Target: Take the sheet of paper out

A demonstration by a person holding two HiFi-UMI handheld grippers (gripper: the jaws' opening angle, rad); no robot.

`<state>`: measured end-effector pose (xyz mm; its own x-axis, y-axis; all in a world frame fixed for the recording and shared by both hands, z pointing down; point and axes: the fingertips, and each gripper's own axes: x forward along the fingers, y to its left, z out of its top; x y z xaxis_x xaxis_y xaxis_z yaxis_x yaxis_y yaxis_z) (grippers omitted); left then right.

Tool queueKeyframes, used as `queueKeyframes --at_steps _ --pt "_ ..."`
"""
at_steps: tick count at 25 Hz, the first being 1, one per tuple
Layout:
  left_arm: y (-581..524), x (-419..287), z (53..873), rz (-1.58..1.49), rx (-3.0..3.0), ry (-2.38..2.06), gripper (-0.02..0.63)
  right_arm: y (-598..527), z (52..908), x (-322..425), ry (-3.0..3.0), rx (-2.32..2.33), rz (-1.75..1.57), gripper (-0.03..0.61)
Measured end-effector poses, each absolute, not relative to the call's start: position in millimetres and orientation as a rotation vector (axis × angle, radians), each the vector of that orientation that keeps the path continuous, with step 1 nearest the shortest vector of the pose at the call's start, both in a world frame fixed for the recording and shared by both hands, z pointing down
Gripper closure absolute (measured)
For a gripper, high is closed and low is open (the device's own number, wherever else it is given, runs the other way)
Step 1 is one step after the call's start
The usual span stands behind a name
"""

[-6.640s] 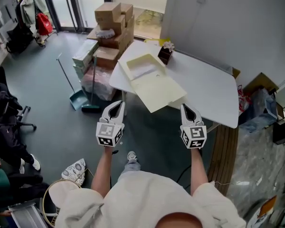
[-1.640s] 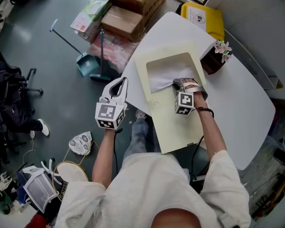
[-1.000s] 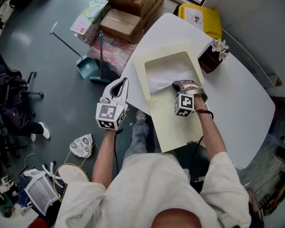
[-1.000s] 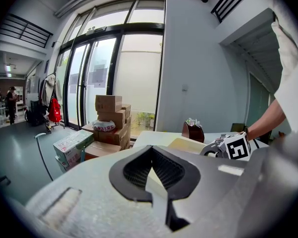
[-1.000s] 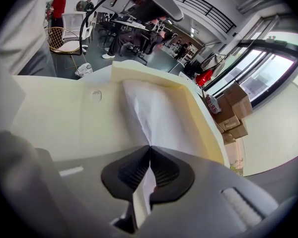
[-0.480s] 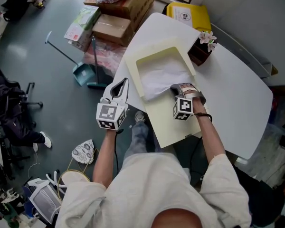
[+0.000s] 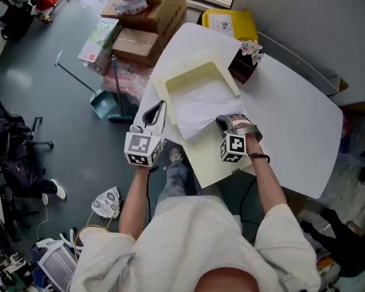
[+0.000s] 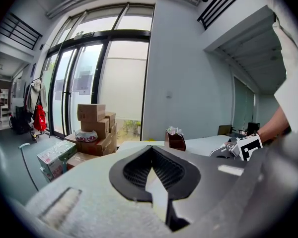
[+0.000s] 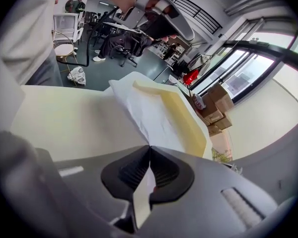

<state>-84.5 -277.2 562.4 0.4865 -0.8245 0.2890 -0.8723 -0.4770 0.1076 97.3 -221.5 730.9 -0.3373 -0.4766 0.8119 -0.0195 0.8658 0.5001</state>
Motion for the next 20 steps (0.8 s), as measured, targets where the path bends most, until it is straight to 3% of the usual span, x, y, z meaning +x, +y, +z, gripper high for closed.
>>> queueKeyframes --at_steps 20 --pt "-284 -63 505 0.190 2.627 -1.426 0.611 -245 624 103 -1.860 0.579 -0.635 0.572"
